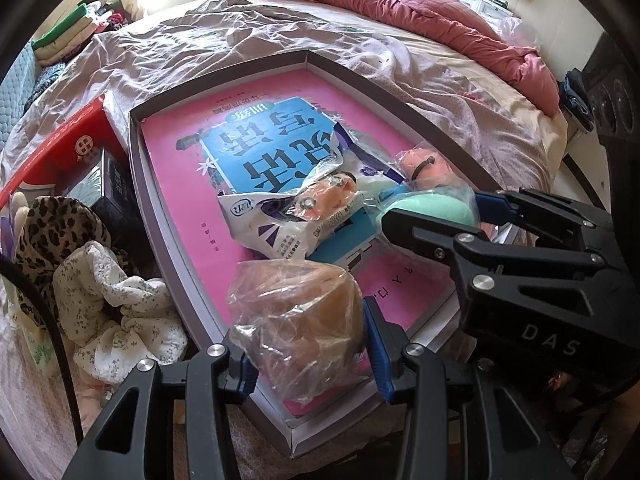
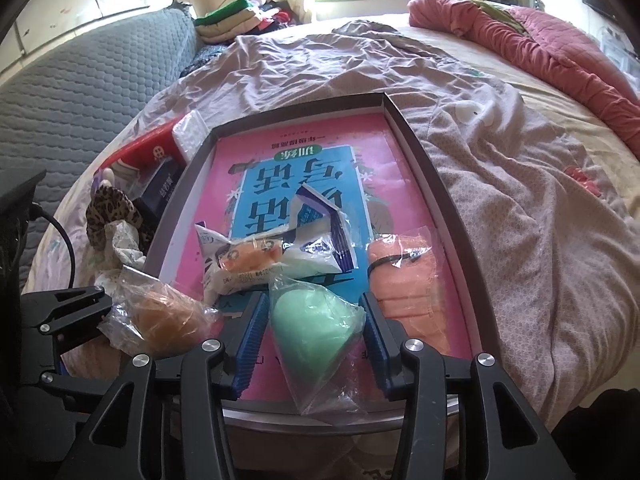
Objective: Organize soft objects
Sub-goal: 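Open both tools to release the bread roll and green bag on the tray, then withdraw both open tools from the tray back toward the pile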
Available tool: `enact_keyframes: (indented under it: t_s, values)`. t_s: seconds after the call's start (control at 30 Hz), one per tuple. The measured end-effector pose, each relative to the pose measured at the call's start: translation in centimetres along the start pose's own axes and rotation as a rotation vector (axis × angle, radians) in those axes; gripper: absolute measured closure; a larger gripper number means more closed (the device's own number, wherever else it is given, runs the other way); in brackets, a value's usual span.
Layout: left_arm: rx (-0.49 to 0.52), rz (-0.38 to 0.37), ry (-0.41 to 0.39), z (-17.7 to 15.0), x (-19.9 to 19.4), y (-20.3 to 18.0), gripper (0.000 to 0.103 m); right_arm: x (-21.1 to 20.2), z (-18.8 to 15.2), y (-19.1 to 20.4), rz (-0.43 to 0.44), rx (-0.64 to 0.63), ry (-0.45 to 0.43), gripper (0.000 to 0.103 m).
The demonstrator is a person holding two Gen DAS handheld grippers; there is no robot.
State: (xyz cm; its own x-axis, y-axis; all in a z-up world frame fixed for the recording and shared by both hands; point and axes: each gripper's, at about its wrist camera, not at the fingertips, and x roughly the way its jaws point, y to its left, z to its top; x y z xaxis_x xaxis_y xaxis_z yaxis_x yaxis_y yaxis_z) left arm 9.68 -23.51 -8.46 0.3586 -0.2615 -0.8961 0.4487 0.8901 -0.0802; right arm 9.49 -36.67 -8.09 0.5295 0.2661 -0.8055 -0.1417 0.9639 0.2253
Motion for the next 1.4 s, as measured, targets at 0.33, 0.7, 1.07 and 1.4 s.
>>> enact_keyframes:
  t_s: [0.33, 0.7, 1.07, 1.4]
  values:
    - [-0.004, 0.007, -0.01, -0.2, -0.5, -0.1, 0.047, -0.8, 0.0, 0.0, -0.014, -0.004, -0.014, 0.048]
    - [-0.002, 0.017, -0.039, -0.7, -1.7, -0.2, 0.04, -2.3, 0.2, -0.7, -0.038, 0.019, -0.042, 0.044]
    - [-0.004, 0.026, -0.097, -0.2, -4.2, -0.1, 0.036, -4.0, 0.8, -0.8, -0.061, 0.031, -0.074, 0.043]
    - [-0.001, 0.018, -0.138, 0.0, -6.3, 0.2, 0.031, -5.0, 1.3, -0.2, -0.108, 0.02, -0.094, 0.033]
